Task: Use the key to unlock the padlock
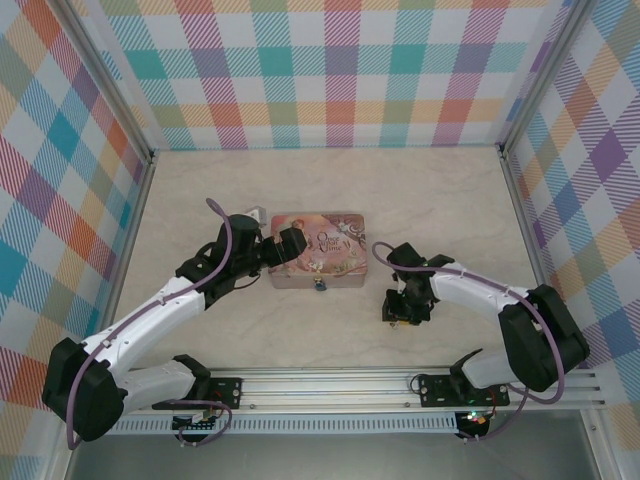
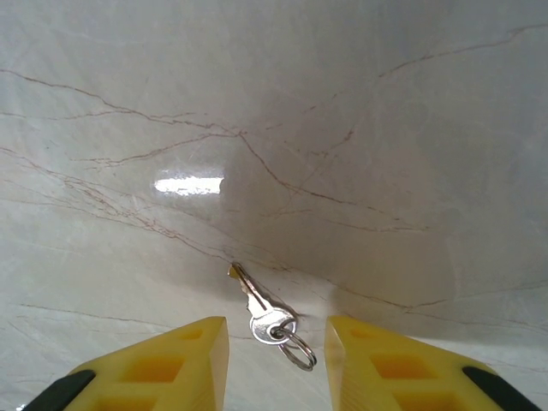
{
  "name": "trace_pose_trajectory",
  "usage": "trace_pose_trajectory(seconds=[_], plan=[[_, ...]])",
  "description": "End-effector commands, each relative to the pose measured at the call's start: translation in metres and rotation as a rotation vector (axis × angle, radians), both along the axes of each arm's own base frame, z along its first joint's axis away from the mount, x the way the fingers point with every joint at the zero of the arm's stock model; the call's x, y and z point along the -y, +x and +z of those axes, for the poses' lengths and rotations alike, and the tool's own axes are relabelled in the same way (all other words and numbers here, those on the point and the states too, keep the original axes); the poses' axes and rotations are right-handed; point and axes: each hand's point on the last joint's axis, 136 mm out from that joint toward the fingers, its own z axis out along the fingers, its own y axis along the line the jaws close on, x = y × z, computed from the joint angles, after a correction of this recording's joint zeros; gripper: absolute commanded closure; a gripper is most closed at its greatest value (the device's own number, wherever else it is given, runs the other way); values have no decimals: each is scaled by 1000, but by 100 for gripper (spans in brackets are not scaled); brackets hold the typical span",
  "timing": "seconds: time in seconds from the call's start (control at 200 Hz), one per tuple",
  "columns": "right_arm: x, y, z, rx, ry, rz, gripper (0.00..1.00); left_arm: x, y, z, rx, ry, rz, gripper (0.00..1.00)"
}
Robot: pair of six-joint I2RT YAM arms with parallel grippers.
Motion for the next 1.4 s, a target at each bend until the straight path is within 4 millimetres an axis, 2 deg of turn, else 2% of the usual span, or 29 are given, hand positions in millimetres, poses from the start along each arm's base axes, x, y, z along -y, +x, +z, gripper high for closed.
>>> trace_pose_trajectory(seconds=[0.0,0.195,0.46,0.79,1.255,1.395], plan=[[0,-11,-5,-37,-4,4,65,-5,3,6,25,-18,27,0],[1,-14,-11,-55,-24,6,65,-7,1,6,26,-18,31,0],[-5,-15,-19,-73,-32,14,72,-9,-1,6,27,-14,36,0],[-15,-11,-21,-80,-16,14,88,-11,-2,6,27,-2,34,0],[-17,-6,0,-22,9,13,100,-12,-3,9,34,-3,37,0],[-25,2,15,42,71,-1,100,-8,-2,14,33,-44,36,0]])
